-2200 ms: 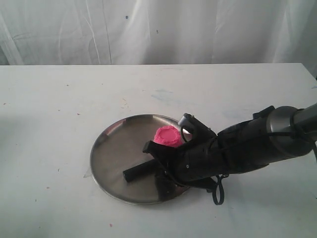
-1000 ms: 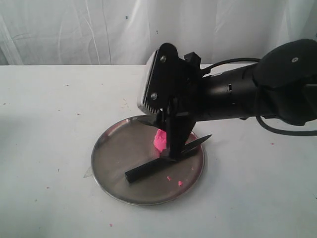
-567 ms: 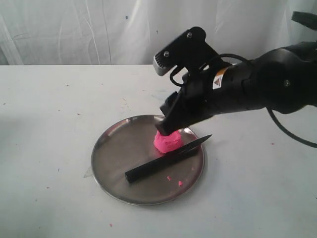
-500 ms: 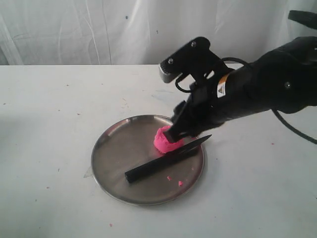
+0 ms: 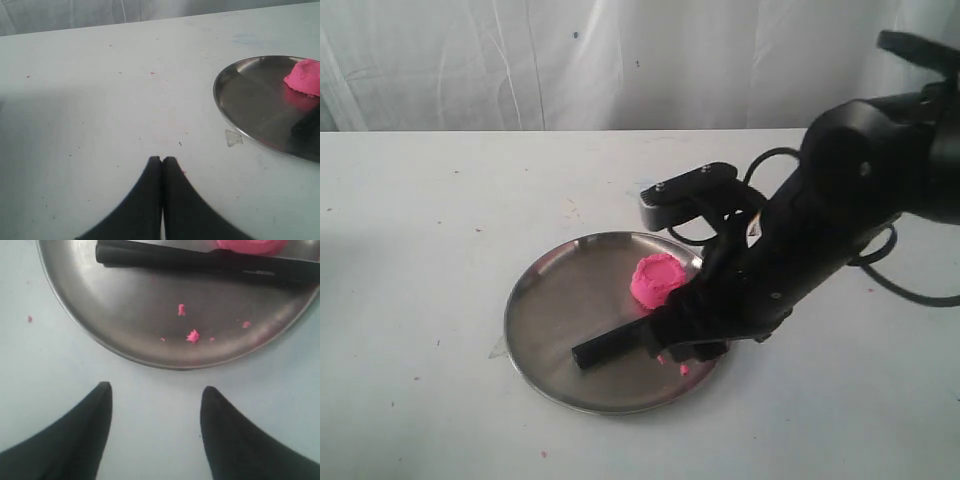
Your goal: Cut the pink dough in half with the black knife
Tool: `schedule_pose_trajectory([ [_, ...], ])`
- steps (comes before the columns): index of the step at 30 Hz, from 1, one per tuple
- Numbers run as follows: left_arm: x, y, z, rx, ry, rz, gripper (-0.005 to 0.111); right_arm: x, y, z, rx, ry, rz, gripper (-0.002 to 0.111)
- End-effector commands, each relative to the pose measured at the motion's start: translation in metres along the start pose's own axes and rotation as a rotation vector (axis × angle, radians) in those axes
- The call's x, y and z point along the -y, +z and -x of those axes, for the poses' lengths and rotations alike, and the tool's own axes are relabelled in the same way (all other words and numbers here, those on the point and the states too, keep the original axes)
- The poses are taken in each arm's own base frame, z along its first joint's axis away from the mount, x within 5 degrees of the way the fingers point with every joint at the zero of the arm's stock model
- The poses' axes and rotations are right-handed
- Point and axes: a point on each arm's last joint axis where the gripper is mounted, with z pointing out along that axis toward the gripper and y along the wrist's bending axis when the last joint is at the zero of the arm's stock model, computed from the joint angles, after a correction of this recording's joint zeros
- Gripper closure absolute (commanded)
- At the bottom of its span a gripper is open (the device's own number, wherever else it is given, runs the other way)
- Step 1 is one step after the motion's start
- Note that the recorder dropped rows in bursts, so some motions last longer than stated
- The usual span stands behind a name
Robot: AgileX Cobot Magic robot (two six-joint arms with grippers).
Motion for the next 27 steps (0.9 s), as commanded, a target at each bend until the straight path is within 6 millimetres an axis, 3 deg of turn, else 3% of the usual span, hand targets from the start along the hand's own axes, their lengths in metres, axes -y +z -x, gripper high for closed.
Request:
schedule_pose_trajectory([
  [1,0.000,0.000,0.000,0.005,-0.013,0.001,0.107,-0.006,0.021,0.007,0.034,0.158,-0.104,0.045],
  [5,0.000,0.000,0.000,0.005,-0.013,0.001,0.107,-0.005,0.032,0.013,0.140,0.432,-0.201,0.041],
  [9,0.000,0.000,0.000,0.005,-0.013,0.001,0.107,-0.018,0.034,0.024,0.293,0.670,-0.127,0.042],
  [15,0.000,0.000,0.000,0.005,-0.013,0.001,0.107,-0.042,0.052,0.036,0.367,0.746,0.016,0.042],
  [27,0.000,0.000,0.000,0.005,-0.013,0.001,0.107,-0.039,0.095,0.028,0.226,0.959,-0.083,0.047],
])
